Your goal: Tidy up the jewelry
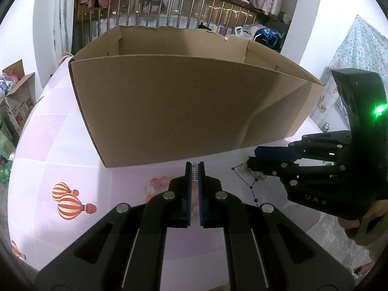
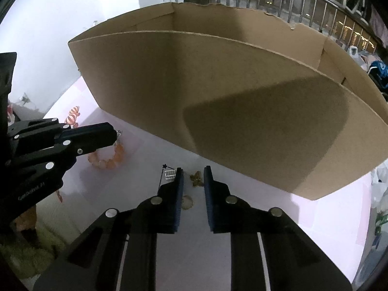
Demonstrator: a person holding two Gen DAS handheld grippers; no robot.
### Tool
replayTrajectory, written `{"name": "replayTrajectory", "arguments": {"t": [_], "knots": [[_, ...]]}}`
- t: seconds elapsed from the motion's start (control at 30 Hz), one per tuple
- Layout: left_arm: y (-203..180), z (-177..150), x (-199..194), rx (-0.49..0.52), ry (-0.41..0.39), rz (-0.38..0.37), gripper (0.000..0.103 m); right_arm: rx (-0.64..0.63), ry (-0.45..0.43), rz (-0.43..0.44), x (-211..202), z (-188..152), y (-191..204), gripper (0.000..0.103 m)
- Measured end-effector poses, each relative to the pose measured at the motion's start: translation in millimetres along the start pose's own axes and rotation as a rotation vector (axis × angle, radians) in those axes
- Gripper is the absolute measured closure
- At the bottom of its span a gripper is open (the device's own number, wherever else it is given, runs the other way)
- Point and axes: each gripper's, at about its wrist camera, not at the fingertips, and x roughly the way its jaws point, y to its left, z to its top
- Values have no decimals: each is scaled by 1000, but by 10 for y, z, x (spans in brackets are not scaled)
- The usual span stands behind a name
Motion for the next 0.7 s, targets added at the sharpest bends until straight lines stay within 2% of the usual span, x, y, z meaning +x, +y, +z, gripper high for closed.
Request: {"name": "replayTrajectory", "arguments": {"t": [0.1, 0.3, 0.7], "knots": [[-1, -4, 8, -1, 0, 0, 99, 15, 14, 40, 14, 30, -53, 92], [1, -2, 10, -2, 0, 1, 99, 49, 33, 72, 32, 48, -136, 93], [3, 10, 17, -4, 0, 2, 99, -23, 46, 18, 38, 17, -47, 93]]}}
